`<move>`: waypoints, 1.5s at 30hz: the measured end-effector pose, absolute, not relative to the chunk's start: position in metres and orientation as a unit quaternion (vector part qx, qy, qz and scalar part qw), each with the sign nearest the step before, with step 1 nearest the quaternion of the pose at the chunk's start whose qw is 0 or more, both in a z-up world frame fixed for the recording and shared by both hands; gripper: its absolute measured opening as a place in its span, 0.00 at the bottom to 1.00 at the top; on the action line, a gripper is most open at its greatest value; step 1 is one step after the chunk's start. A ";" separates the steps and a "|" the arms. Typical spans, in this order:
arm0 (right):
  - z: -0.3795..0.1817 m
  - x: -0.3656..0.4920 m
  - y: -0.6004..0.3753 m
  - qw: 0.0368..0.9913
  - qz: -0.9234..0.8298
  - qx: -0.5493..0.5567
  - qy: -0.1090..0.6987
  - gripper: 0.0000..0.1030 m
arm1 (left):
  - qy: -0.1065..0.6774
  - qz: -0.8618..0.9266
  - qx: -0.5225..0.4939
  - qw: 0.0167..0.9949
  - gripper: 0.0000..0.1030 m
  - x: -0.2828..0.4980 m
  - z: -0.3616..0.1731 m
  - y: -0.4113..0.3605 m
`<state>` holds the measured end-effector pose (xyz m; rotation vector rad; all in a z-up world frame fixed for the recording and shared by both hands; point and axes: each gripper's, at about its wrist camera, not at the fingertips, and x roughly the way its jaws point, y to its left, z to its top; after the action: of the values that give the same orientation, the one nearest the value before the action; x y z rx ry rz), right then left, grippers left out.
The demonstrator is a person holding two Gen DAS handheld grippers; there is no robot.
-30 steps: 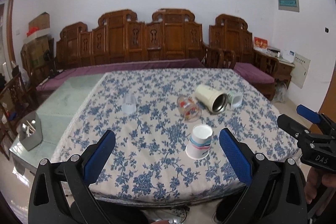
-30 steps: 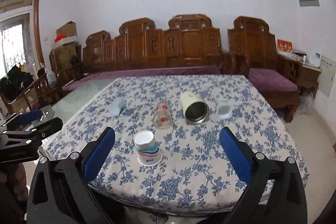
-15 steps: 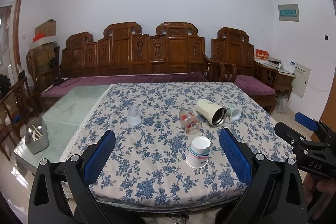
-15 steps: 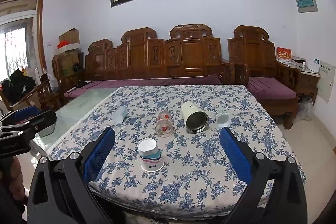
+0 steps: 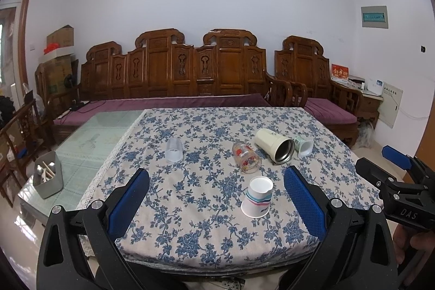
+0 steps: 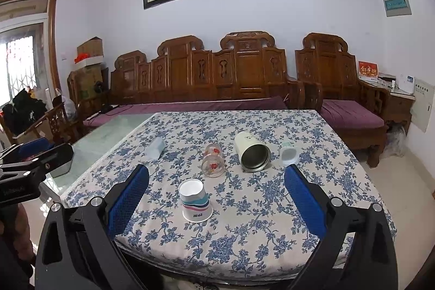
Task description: Flip cup upside down
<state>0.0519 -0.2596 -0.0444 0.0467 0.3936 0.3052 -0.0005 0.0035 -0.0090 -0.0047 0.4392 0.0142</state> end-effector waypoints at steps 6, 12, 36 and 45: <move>-0.044 0.052 -0.259 0.969 0.151 0.022 0.194 0.97 | 0.217 0.007 -0.003 0.976 0.92 -0.001 -0.010 0.004; -0.044 0.052 -0.259 0.969 0.151 0.022 0.195 0.97 | 0.218 0.007 -0.003 0.976 0.92 -0.002 -0.010 0.005; -0.047 0.053 -0.260 0.969 0.150 0.020 0.196 0.97 | 0.219 0.007 -0.005 0.976 0.92 -0.002 -0.011 0.002; -0.050 0.052 -0.260 0.969 0.149 0.020 0.197 0.97 | 0.219 0.007 -0.005 0.976 0.92 -0.003 -0.010 0.002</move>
<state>0.0522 -0.2599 -0.0496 0.0408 0.3971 0.3017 -0.0026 0.0022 -0.0101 -0.0094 0.4410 0.0149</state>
